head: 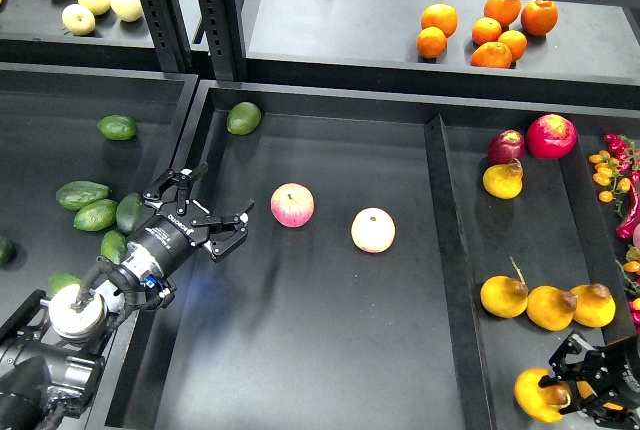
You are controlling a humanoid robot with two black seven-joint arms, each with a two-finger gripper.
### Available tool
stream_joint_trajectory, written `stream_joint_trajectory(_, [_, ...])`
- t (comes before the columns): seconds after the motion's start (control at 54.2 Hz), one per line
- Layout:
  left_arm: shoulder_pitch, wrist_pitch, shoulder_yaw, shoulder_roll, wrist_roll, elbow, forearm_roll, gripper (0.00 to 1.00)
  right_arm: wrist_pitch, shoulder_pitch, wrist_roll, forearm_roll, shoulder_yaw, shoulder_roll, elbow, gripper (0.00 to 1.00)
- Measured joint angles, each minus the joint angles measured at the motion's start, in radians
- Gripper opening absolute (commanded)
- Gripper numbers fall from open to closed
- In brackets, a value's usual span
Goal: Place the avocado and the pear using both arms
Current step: 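Carry the pear into the pear bin and open the right gripper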
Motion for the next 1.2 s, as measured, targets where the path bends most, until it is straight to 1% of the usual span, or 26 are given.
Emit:
stream_joint_trajectory(0.258, [0.003, 0.0, -0.001, 0.0, 0.0, 0.0, 0.0, 0.99, 0.0, -0.005, 0.0, 0.0, 0.004, 0.053, -0.056, 0.24])
stream_joint_trajectory(0.572, [0.013, 0.0, -0.001, 0.0, 0.0, -0.002, -0.001, 0.99, 0.0, -0.012, 0.0, 0.0, 0.005, 0.091, -0.097, 0.27])
stream_joint_trajectory(0.683, [0.014, 0.0, -0.002, 0.0, 0.0, -0.002, -0.001, 0.99, 0.0, -0.016, 0.0, 0.0, 0.007, 0.094, -0.099, 0.32])
stream_joint_trajectory(0.83, [0.015, 0.0, -0.002, 0.0, 0.0, -0.002, -0.001, 0.99, 0.0, -0.016, 0.0, 0.0, 0.009, 0.096, -0.099, 0.42])
stream_joint_trajectory(0.867, [0.015, 0.0, -0.002, 0.0, 0.0, -0.002, -0.001, 0.99, 0.0, -0.016, 0.0, 0.0, 0.011, 0.096, -0.099, 0.47])
stream_joint_trajectory(0.904, [0.015, 0.0, -0.002, 0.0, 0.0, -0.002, -0.001, 0.99, 0.0, -0.016, 0.0, 0.0, 0.014, 0.096, -0.099, 0.55])
stream_joint_trajectory(0.941, [0.015, 0.0, -0.002, 0.0, 0.0, -0.002, -0.001, 0.99, 0.0, -0.016, 0.0, 0.0, 0.016, 0.095, -0.098, 0.6])
stream_joint_trajectory(1.033, [0.018, 0.0, -0.002, 0.0, 0.0, -0.002, -0.001, 0.99, 0.0, -0.016, 0.0, 0.0, 0.017, 0.095, -0.097, 0.8])
stream_joint_trajectory(1.052, [0.018, 0.0, -0.001, 0.0, 0.0, -0.002, -0.001, 0.99, 0.0, -0.016, 0.0, 0.0, 0.017, 0.094, -0.097, 0.82])
stream_joint_trajectory(1.107, [0.021, 0.0, -0.001, 0.0, 0.0, -0.002, -0.001, 0.99, 0.0, -0.016, 0.0, 0.0, 0.018, 0.093, -0.094, 0.91])
stream_joint_trajectory(1.199, [0.022, 0.0, 0.0, 0.0, 0.0, -0.002, -0.001, 0.99, 0.0, -0.016, 0.0, 0.0, 0.018, 0.087, -0.089, 0.96])
